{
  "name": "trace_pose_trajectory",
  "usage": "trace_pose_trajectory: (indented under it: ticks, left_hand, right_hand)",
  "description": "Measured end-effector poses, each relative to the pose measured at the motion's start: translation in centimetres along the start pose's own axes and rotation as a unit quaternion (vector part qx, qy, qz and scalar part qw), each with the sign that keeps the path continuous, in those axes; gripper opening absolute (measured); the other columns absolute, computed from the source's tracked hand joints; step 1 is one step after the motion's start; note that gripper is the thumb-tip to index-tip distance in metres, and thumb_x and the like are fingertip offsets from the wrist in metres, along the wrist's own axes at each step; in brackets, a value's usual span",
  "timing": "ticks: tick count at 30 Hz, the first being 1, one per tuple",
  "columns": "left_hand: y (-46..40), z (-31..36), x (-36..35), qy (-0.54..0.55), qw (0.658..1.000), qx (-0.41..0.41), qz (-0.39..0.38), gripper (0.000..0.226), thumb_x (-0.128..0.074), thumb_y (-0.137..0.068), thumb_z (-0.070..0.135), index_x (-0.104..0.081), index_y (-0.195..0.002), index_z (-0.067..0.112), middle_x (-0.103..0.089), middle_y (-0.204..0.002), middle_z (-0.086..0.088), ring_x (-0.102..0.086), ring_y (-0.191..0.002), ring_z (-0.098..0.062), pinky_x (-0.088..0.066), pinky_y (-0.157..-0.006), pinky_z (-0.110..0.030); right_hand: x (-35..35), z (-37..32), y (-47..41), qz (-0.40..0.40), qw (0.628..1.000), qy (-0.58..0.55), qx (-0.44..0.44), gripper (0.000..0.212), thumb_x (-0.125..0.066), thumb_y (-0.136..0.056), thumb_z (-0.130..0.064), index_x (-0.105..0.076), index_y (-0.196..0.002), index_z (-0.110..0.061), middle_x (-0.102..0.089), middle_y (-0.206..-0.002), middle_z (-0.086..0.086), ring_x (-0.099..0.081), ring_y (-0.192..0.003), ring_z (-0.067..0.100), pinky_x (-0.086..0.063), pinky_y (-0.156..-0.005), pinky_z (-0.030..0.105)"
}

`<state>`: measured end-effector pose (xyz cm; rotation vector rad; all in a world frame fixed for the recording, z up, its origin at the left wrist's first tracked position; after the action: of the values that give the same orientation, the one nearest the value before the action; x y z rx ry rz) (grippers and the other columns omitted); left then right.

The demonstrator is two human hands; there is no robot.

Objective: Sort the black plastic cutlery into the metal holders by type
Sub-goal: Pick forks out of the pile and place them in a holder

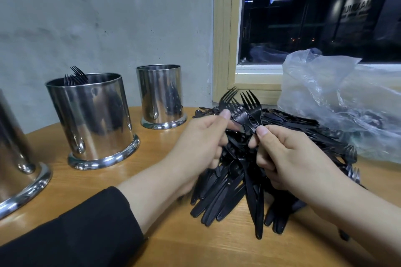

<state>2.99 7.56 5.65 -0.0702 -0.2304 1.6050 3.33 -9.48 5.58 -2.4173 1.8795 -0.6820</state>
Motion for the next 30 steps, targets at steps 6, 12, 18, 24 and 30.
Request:
trace_pose_trajectory:
  ticks: [6, 12, 18, 24, 30]
  left_hand:
    - [1.2, -0.1, -2.3, 0.069, 0.995, 0.005, -0.069, 0.028, -0.058, -0.103, 0.036, -0.063, -0.097, 0.009, -0.052, -0.066, 0.008, -0.031, -0.049, -0.005, -0.027, -0.042, -0.017]
    - [1.0, -0.4, -2.1, 0.114, 0.991, 0.010, -0.067, 0.044, -0.061, -0.102, 0.032, -0.061, -0.115, -0.010, -0.049, -0.064, 0.000, -0.032, -0.054, -0.008, -0.022, -0.046, -0.021]
    - [-0.4, 0.6, 0.6, 0.121, 0.991, -0.036, 0.044, 0.025, -0.053, -0.106, 0.032, -0.061, -0.090, 0.013, -0.048, -0.061, 0.003, -0.043, -0.051, -0.011, -0.031, -0.046, -0.022]
    - [-2.3, -0.5, 4.9, 0.102, 0.979, -0.040, 0.174, 0.031, -0.039, -0.110, 0.040, -0.046, -0.094, 0.015, -0.050, -0.060, 0.001, -0.043, -0.047, -0.016, -0.039, -0.044, -0.027]
    - [-2.8, -1.5, 4.2, 0.079, 0.983, -0.016, 0.167, 0.019, -0.051, -0.107, 0.029, -0.056, -0.103, 0.011, -0.042, -0.072, 0.002, -0.034, -0.051, -0.008, -0.027, -0.044, -0.022]
  right_hand:
    - [-0.2, -0.5, 0.4, -0.021, 1.000, 0.014, 0.006, 0.045, -0.036, -0.107, -0.040, -0.059, -0.087, -0.006, -0.045, -0.053, 0.001, -0.031, -0.040, 0.012, -0.027, -0.039, 0.022]
    - [-0.7, -0.8, 0.7, -0.065, 0.998, 0.005, -0.013, 0.047, -0.037, -0.105, -0.042, -0.062, -0.085, -0.008, -0.048, -0.055, 0.001, -0.036, -0.041, 0.014, -0.031, -0.040, 0.024]
    - [0.0, -0.8, 0.5, 0.037, 0.990, 0.115, 0.079, 0.038, -0.041, -0.096, -0.051, -0.070, -0.083, -0.029, -0.071, -0.077, -0.013, -0.065, -0.067, 0.002, -0.051, -0.067, 0.025]
    - [-0.1, -1.1, -0.1, 0.019, 0.946, 0.297, 0.131, 0.021, -0.056, -0.090, -0.053, -0.066, -0.086, -0.035, -0.064, -0.081, -0.020, -0.058, -0.081, -0.004, -0.040, -0.067, 0.015]
    - [-4.2, -2.5, -1.8, -0.055, 0.880, 0.430, 0.193, 0.027, -0.057, -0.095, -0.051, -0.060, -0.112, -0.030, -0.053, -0.097, -0.014, -0.052, -0.092, 0.009, -0.043, -0.080, 0.027]
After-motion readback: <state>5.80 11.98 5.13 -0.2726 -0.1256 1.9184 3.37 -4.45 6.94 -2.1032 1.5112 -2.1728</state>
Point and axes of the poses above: each hand's wrist, its own y-axis away from the middle knuckle, its own x-axis out of the back of the hand, z = x × y, the point moved 2 cm from there along -y, towards the middle knuckle
